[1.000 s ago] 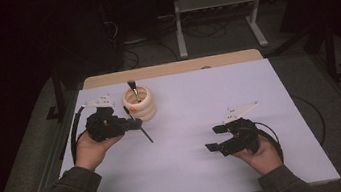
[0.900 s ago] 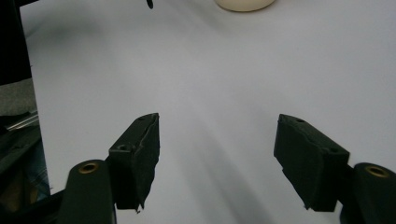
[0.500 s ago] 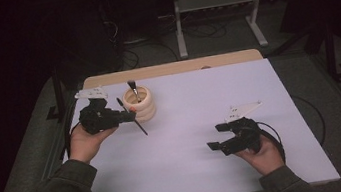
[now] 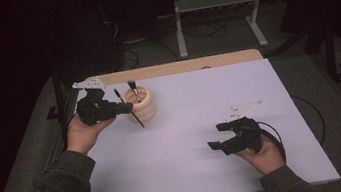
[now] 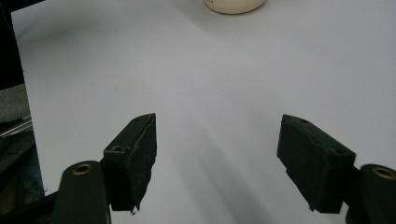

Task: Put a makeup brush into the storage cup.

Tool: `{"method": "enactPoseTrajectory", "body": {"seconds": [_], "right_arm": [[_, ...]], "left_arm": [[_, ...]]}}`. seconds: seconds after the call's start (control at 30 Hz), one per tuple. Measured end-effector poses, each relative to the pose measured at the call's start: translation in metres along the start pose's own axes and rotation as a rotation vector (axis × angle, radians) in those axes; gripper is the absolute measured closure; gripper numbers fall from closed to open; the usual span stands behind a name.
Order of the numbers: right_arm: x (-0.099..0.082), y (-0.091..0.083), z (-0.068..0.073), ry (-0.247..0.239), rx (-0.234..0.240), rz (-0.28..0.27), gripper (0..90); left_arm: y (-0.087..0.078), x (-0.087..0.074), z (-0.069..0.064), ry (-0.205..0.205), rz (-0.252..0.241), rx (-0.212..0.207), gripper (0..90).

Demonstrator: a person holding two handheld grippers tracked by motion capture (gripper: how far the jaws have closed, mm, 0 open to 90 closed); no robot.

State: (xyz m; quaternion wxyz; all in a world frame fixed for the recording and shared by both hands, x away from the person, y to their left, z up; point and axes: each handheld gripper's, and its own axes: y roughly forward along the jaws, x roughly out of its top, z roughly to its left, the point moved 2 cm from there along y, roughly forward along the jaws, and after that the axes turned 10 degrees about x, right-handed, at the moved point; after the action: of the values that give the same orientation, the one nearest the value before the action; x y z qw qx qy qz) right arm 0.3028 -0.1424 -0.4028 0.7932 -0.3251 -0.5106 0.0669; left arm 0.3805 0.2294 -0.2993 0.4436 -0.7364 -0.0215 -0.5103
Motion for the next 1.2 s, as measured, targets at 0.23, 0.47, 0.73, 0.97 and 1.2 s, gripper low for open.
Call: {"method": "enactPoseTrajectory", "body": {"seconds": [0.23, 0.47, 0.73, 0.97, 1.2], "right_arm": [[0.001, -0.001, 0.000, -0.012, -0.001, -0.005, 27.2], [0.001, -0.001, -0.001, -0.012, 0.000, -0.009, 27.2], [0.001, -0.002, -0.001, -0.005, 0.001, -0.013, 26.8], [0.001, -0.004, -0.002, -0.005, 0.001, -0.022, 26.5], [0.001, -0.004, -0.002, 0.005, 0.001, -0.022, 26.1]], "left_arm": [[-0.001, 0.006, 0.011, -0.023, 0.001, 0.026, 85.0], [-0.003, 0.016, 0.021, -0.035, -0.002, 0.055, 85.0], [-0.005, 0.026, 0.029, -0.047, -0.002, 0.076, 85.0], [-0.006, 0.033, 0.039, -0.064, -0.002, 0.097, 85.0], [-0.004, 0.037, 0.050, -0.092, -0.005, 0.111, 85.0]]}}
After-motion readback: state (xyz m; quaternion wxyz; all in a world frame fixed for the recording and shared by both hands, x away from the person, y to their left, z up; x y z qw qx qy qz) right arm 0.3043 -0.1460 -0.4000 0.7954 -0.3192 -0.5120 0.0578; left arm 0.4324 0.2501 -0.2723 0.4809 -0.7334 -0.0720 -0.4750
